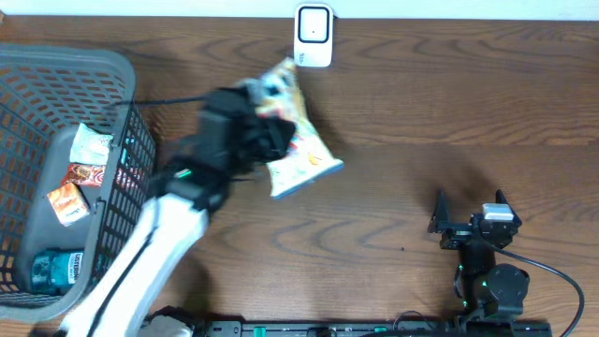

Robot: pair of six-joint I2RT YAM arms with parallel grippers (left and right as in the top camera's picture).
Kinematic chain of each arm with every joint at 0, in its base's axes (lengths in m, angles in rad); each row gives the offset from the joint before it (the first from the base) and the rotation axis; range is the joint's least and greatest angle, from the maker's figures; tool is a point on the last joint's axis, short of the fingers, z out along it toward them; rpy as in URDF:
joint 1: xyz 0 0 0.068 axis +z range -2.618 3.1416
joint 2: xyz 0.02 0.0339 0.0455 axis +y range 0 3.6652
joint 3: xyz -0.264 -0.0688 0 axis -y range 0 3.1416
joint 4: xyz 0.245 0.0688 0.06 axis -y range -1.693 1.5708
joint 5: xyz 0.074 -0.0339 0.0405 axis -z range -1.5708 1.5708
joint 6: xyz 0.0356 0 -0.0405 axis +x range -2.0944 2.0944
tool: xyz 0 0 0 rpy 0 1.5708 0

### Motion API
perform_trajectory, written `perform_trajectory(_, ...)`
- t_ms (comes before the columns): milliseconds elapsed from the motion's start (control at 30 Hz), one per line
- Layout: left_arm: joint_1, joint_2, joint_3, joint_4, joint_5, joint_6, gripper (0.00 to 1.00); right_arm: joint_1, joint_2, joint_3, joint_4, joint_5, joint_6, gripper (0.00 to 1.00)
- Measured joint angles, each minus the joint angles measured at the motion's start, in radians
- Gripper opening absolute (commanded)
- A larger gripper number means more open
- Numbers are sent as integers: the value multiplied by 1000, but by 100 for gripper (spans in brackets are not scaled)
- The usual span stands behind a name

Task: Scan the item barcode
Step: 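Carry the snack bag to the table center and release it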

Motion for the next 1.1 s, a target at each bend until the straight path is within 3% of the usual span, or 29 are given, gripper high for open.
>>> perform_trajectory(133, -91, 193, 0, 60, -50, 5, 8, 0, 0, 0, 0, 0, 0, 99)
perform_trajectory(333, -119, 409, -2, 80, -76, 3, 8, 0, 0, 0, 0, 0, 0, 99)
perform_trajectory(633, -126, 476, -3, 116, -83, -2, 8, 0, 0, 0, 0, 0, 0, 99)
perform_trajectory(667, -131, 476, -3, 129, -83, -2, 13, 0, 0, 0, 0, 0, 0, 99)
perform_trajectory(767, -158, 476, -3, 161, -83, -7, 47, 0, 0, 0, 0, 0, 0, 99)
perform_trajectory(800, -170, 476, -3, 167, -84, -3, 77, 0, 0, 0, 0, 0, 0, 99)
perform_trajectory(833, -179, 476, -3, 173, -82, -7, 96, 0, 0, 0, 0, 0, 0, 99)
perform_trajectory(1100, -187, 431, -3, 152, -82, -6, 98, 0, 0, 0, 0, 0, 0, 99)
